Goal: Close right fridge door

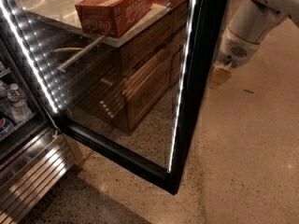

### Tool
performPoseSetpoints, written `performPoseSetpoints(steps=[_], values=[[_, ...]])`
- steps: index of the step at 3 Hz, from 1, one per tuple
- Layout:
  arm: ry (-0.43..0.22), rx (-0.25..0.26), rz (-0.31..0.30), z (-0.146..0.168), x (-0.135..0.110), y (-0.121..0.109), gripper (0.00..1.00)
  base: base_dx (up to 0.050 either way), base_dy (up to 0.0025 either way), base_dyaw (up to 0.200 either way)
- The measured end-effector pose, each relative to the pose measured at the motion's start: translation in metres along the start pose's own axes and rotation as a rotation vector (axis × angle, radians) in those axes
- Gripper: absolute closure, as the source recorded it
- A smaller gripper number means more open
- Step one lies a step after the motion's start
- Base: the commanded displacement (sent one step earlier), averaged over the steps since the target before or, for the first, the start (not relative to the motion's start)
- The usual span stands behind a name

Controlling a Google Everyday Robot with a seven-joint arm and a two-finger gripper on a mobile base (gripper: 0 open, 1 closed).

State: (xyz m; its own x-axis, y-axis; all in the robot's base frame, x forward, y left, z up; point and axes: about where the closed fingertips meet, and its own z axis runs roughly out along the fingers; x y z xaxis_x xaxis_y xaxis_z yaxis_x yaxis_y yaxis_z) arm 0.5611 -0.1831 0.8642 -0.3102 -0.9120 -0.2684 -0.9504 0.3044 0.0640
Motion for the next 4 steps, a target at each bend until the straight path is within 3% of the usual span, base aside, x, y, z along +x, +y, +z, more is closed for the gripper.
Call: performPoseSetpoints(steps=[1, 2, 4], values=[[0.037, 0.007, 0.017, 0.01, -0.001, -0.002, 1.0, 0.0, 0.0, 0.0], [0.102, -0.001, -0.011, 0.033, -0.021, 0.001, 1.0, 0.0, 0.0, 0.0], [0.102, -0.001, -0.011, 0.033, -0.021, 0.001, 1.0, -0.033, -0.00256, 0.149]])
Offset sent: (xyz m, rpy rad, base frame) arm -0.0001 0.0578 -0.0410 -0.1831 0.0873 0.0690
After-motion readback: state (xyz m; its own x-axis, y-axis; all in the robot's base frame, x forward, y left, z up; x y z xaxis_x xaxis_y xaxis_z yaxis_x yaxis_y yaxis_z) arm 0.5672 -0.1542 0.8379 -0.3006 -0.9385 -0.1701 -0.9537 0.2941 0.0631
